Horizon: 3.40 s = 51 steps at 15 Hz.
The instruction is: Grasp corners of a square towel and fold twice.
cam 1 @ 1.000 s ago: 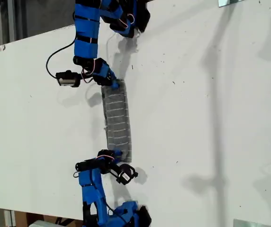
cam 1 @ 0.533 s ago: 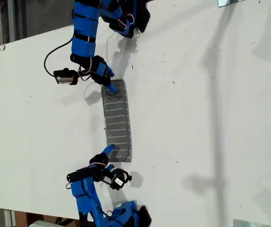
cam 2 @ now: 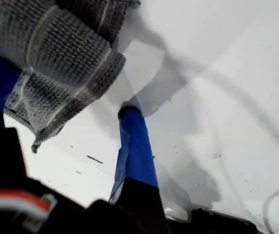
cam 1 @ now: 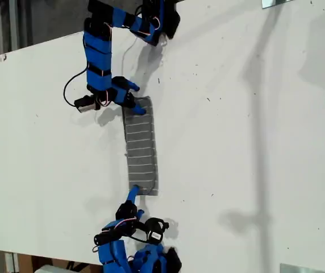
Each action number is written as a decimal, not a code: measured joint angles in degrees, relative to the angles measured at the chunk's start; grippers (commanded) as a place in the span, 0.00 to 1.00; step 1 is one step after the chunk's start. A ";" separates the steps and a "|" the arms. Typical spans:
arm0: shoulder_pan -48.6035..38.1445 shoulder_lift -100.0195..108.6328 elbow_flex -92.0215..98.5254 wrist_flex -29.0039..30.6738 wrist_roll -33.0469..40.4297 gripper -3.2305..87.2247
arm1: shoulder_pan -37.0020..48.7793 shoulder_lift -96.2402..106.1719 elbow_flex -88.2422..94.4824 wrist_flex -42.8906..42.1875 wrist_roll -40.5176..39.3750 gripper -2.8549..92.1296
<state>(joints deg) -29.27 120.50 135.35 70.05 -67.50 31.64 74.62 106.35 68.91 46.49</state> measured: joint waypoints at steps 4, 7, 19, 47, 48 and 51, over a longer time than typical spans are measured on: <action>0.26 14.94 13.80 -2.20 -4.22 0.52 | -0.79 2.64 1.58 -1.67 1.41 0.03; 2.02 19.34 17.40 -4.31 -5.89 0.52 | 2.90 15.29 17.14 -2.46 8.00 0.03; 0.00 13.54 22.24 -14.15 -4.13 0.52 | -4.92 66.27 15.82 18.02 22.15 0.03; 0.00 11.69 21.80 -14.68 -3.60 0.52 | -10.11 -6.42 -44.21 5.36 -4.83 0.34; 0.00 11.69 21.80 -14.68 -3.60 0.52 | -8.61 1.93 -38.67 6.06 -4.39 0.33; 0.00 11.69 21.80 -14.68 -3.60 0.52 | -5.19 29.62 -15.12 6.77 -0.09 0.33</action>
<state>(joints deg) -29.27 132.19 157.15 55.37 -71.10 26.46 104.24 91.23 75.67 46.41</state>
